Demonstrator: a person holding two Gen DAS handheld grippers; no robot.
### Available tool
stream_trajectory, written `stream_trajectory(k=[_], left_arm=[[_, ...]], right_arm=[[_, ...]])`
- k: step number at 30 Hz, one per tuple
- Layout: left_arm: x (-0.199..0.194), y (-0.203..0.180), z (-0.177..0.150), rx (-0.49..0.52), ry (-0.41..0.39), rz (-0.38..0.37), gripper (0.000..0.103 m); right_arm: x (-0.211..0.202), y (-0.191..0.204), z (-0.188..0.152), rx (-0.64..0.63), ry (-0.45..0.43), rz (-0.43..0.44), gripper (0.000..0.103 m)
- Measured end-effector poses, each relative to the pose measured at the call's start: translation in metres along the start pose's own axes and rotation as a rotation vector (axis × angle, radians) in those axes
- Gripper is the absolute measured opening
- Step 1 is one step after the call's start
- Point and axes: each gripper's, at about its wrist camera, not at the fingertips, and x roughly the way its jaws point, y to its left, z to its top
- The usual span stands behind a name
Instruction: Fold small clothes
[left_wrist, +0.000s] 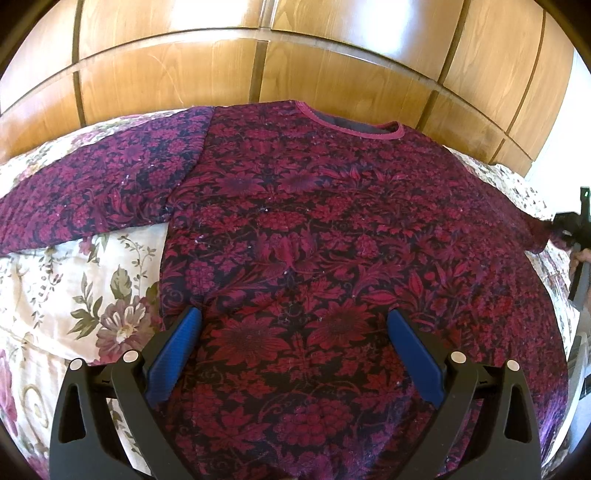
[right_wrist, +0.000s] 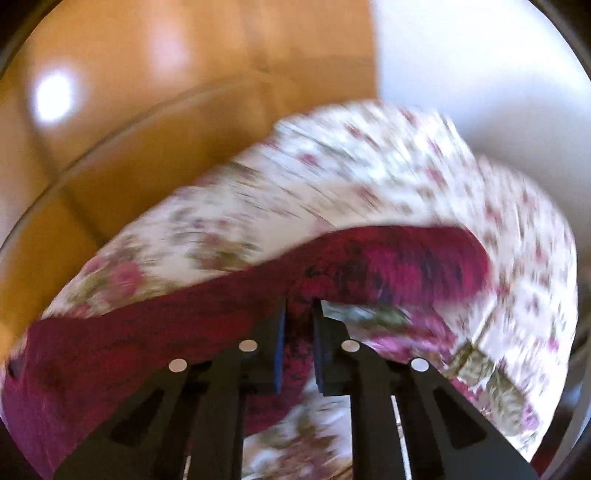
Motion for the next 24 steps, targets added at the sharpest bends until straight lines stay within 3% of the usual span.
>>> stream_trajectory(k=[4,8,15,19,20,21,22,24], left_arm=[[0.001,0.001,0.000,-0.004,0.000,0.002,0.099],[-0.001,0.004,0.002,-0.014,0.004,-0.008,0.099],[-0.015,0.022,0.020,-0.146,-0.013,-0.095,0.099],[-0.024,0.034,0.037,-0.187,-0.044,-0.149,0.098],[-0.025,0.035,0.041,-0.194,-0.048,-0.163,0.098],[-0.026,0.036,0.045,-0.201,-0.052,-0.178,0.098],[-0.025,0.037,0.050,-0.209,-0.055,-0.194,0.098],[-0.020,0.038,0.062,-0.231,-0.053,-0.234,0.098]], right_arm=[[-0.035,0.067,-0.008,-0.187,-0.075,0.111,0.011],[-0.060,0.137,-0.031,-0.330,-0.088,0.248,0.010],[-0.067,0.256,-0.107,-0.544,0.015,0.426,0.009],[-0.065,0.292,-0.142,-0.635,0.061,0.465,0.011],[-0.064,0.298,-0.148,-0.654,0.070,0.473,0.014],[-0.066,0.301,-0.153,-0.669,0.072,0.485,0.029],[-0.068,0.302,-0.156,-0.674,0.071,0.499,0.053],[-0.077,0.296,-0.159,-0.677,0.062,0.520,0.058]])
